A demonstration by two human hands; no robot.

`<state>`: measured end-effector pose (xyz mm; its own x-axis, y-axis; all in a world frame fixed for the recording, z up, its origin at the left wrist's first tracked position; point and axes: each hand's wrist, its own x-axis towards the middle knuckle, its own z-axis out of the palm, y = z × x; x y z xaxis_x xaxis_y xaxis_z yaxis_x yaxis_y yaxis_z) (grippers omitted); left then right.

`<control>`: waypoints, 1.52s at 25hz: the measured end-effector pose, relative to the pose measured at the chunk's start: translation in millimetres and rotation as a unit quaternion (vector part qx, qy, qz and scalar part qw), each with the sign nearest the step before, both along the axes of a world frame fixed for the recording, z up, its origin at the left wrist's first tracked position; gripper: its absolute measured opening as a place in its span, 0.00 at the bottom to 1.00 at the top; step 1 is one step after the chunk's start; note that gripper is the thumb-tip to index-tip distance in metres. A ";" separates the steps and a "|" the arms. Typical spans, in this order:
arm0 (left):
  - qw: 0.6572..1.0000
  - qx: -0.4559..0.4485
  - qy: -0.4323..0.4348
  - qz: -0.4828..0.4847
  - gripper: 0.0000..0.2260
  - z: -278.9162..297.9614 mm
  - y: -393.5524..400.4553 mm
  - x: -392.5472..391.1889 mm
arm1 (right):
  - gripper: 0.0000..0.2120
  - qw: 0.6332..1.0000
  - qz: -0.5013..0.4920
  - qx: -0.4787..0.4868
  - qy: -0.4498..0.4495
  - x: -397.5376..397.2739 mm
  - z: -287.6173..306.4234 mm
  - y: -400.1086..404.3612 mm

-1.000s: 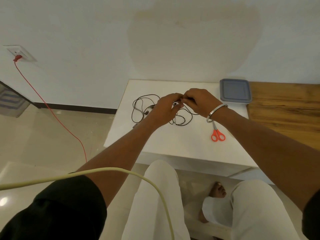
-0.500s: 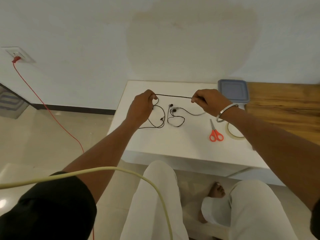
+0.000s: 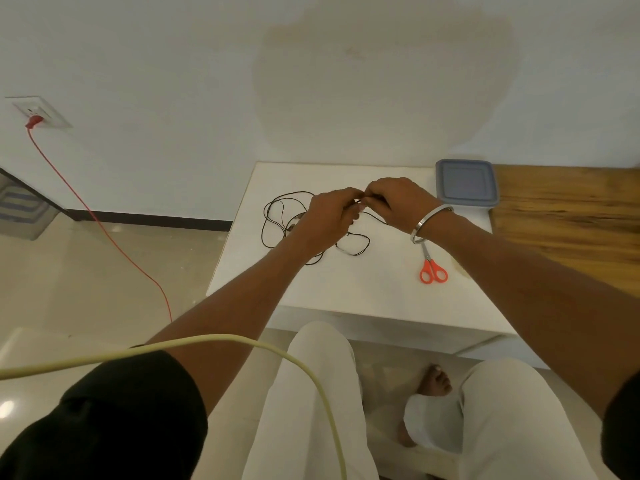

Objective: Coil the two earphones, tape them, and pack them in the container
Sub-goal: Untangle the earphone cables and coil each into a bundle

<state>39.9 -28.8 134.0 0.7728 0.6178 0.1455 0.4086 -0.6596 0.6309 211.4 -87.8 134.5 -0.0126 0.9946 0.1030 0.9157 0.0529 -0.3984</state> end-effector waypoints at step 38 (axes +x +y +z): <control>0.993 0.061 0.002 0.104 0.11 -1.1 14.2 -8.2 | 0.12 1.000 -0.024 -0.004 0.010 16.0 3.8 -12.3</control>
